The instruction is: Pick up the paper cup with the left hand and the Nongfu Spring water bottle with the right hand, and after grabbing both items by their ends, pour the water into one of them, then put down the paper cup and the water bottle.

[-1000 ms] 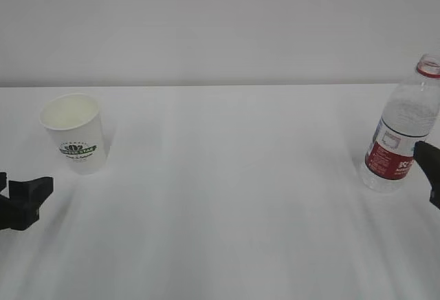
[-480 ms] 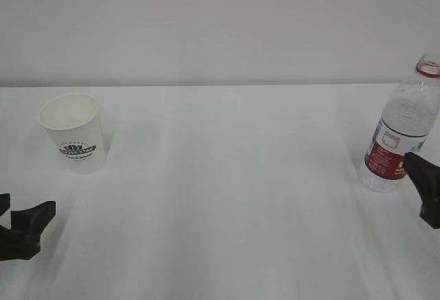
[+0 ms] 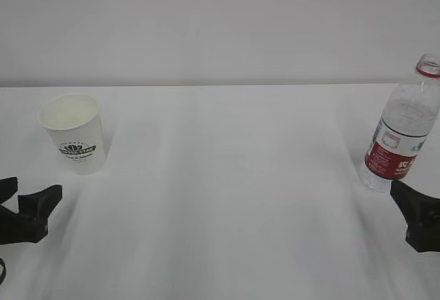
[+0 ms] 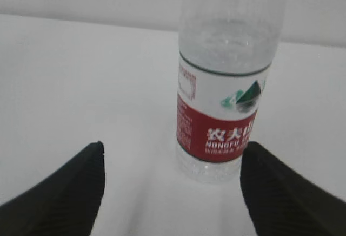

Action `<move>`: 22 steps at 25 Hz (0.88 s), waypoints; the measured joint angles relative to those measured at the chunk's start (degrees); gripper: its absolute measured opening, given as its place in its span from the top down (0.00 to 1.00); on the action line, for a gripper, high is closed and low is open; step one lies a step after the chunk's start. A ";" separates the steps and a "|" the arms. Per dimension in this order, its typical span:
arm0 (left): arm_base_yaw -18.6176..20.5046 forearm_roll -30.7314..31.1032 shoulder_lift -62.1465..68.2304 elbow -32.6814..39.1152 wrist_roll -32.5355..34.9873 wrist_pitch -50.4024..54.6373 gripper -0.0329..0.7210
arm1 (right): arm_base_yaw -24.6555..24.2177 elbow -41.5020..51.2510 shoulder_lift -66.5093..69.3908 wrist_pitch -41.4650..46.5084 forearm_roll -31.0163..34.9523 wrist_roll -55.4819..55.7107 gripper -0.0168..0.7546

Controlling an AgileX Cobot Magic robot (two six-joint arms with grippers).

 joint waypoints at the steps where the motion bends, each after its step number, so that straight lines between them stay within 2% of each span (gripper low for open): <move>1: 0.00 0.00 0.00 -0.54 0.24 -0.12 0.21 | 0.00 0.00 1.26 -0.25 0.14 0.24 0.22; 12: 0.00 0.00 0.00 -1.93 0.61 -0.11 0.21 | 0.00 -1.24 4.23 -0.85 2.08 1.03 0.22; 22: 0.00 -3.65 0.92 -2.04 0.61 -0.11 0.21 | 0.00 -2.06 4.23 -0.98 2.55 0.73 0.22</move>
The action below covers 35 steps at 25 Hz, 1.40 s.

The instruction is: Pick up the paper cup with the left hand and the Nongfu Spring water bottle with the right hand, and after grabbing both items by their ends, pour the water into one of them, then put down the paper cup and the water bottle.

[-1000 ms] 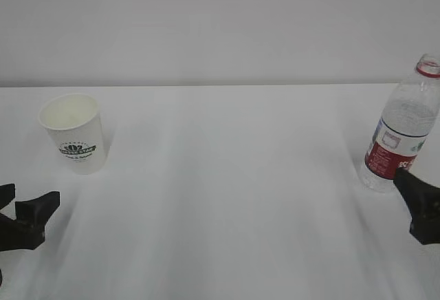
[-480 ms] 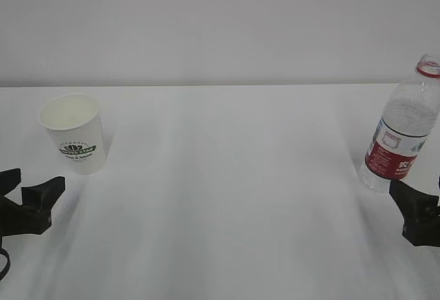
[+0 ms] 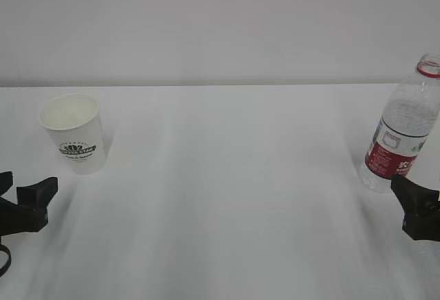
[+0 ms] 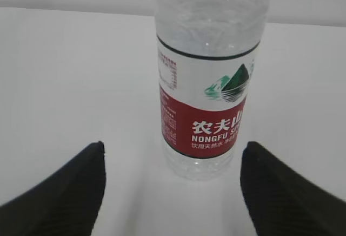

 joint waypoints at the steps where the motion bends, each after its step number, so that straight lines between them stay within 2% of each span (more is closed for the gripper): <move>1: 0.00 0.00 0.38 -0.28 0.00 0.00 0.21 | 0.00 0.00 0.00 0.00 0.00 -0.36 0.22; 5: 0.00 0.54 1.75 -2.10 0.00 -0.11 0.20 | 0.00 -0.62 0.00 0.00 -0.20 -0.78 0.22; 12: 0.00 2.76 5.61 -5.40 0.00 -0.11 0.10 | 0.00 -1.83 3.32 -0.22 -0.36 -1.48 0.21; 18: 0.00 2.90 6.00 -5.78 0.00 -0.11 0.09 | 0.00 -4.93 9.23 -0.22 -0.47 -1.50 0.21; 35: 0.00 2.90 6.00 -5.78 0.02 -0.11 0.10 | 0.00 -12.69 15.04 -0.22 2.69 -0.75 0.21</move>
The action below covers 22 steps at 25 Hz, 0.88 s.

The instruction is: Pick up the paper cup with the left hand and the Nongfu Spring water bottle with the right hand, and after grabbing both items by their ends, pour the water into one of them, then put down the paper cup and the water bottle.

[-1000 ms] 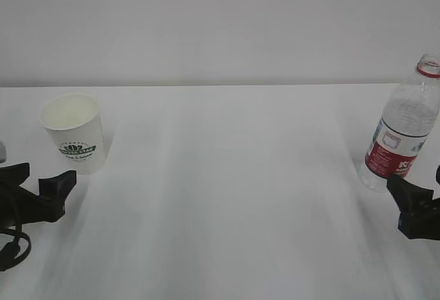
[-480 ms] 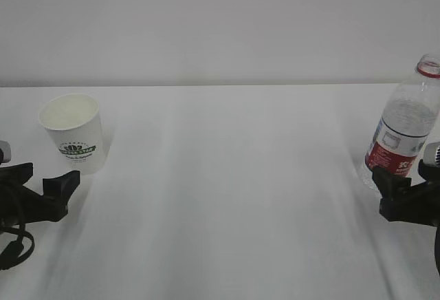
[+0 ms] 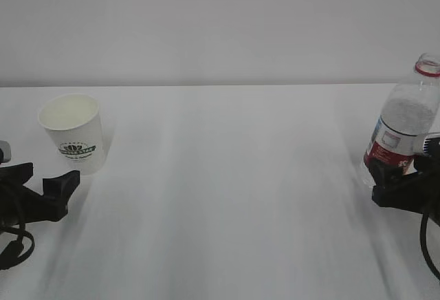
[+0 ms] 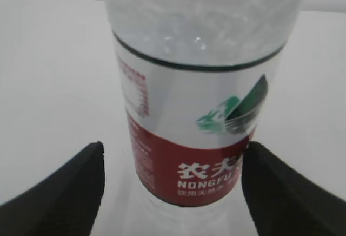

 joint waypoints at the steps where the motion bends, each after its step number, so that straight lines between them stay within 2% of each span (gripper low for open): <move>1: 0.00 0.00 0.00 -0.04 0.00 0.00 0.11 | 0.00 -0.37 0.15 0.00 0.00 0.09 0.21; 17: 0.00 0.00 0.00 -0.04 0.00 0.00 0.12 | 0.00 -5.10 2.65 0.00 1.63 0.23 0.21; 22: 0.00 0.00 0.00 -0.04 0.00 0.00 0.13 | 0.00 -7.49 4.95 -0.11 1.04 0.49 0.14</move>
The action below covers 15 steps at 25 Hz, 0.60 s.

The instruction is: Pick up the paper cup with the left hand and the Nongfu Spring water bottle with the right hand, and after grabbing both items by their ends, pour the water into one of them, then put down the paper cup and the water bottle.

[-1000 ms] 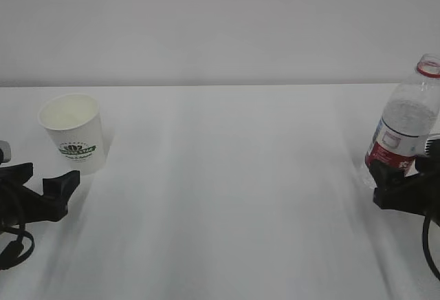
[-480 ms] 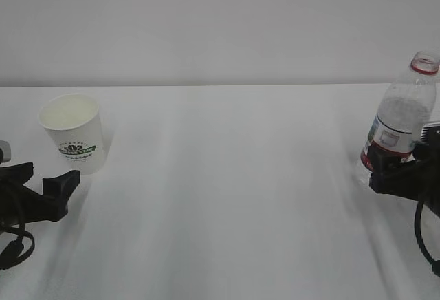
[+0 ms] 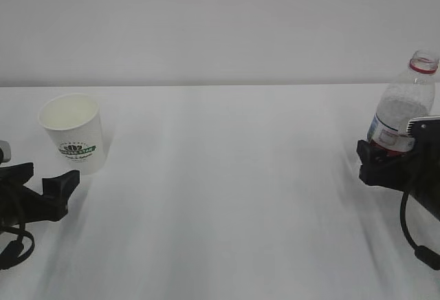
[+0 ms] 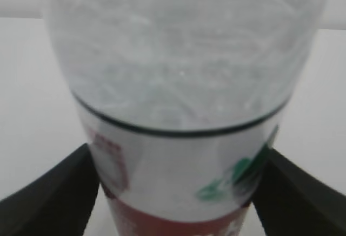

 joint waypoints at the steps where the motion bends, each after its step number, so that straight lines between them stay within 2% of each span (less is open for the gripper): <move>1: 0.00 0.00 0.00 0.00 0.00 0.00 0.13 | 0.00 -0.41 0.23 0.00 0.00 0.24 0.13; 15: 0.00 -0.32 0.00 0.00 0.00 0.00 0.14 | 0.00 -4.48 0.35 0.00 1.16 0.87 0.12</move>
